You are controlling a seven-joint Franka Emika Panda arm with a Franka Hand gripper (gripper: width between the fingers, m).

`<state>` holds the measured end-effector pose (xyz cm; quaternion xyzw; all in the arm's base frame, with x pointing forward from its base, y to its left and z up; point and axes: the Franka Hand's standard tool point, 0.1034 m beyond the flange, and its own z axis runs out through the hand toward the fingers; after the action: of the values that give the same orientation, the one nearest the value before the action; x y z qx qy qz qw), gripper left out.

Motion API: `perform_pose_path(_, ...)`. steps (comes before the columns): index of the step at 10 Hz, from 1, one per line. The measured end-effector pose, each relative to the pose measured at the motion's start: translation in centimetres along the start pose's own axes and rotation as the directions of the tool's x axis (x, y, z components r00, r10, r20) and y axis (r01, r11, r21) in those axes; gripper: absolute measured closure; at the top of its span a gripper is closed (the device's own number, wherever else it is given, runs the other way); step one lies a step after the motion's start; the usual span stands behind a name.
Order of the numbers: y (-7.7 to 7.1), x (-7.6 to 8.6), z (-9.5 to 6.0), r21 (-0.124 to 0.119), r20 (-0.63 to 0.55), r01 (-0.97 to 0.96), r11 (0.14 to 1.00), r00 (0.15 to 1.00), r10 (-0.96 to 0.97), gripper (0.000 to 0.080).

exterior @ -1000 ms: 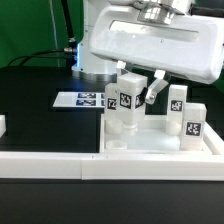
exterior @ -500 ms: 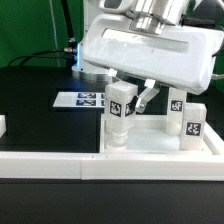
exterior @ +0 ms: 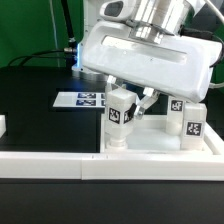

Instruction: Assemble square table

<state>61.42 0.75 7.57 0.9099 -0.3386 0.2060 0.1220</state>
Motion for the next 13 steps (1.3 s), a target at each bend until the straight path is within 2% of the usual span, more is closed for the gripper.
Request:
perform_pose_path(1,-0.01,-0.27,0.26,-0.003,-0.002,0.007,1.000,1.000,-0.007,0.0511)
perform_pose_path(3,-0.73,-0.12,0.43,0.034,-0.049,0.007,0.999,0.999,-0.005,0.0511)
perform_pose_path(6,-0.71,-0.16,0.43,0.042,-0.054,-0.010,0.999,0.998,0.013,0.0511)
perform_pose_path(9,-0.74,-0.14,0.42,0.043,-0.054,-0.011,0.999,0.998,0.013,0.0179)
perform_pose_path(10,-0.74,-0.14,0.42,0.043,-0.054,-0.011,0.999,0.998,0.013,0.0153)
perform_pose_path(13,-0.74,-0.14,0.42,0.043,-0.054,-0.011,0.999,0.998,0.013,0.0150)
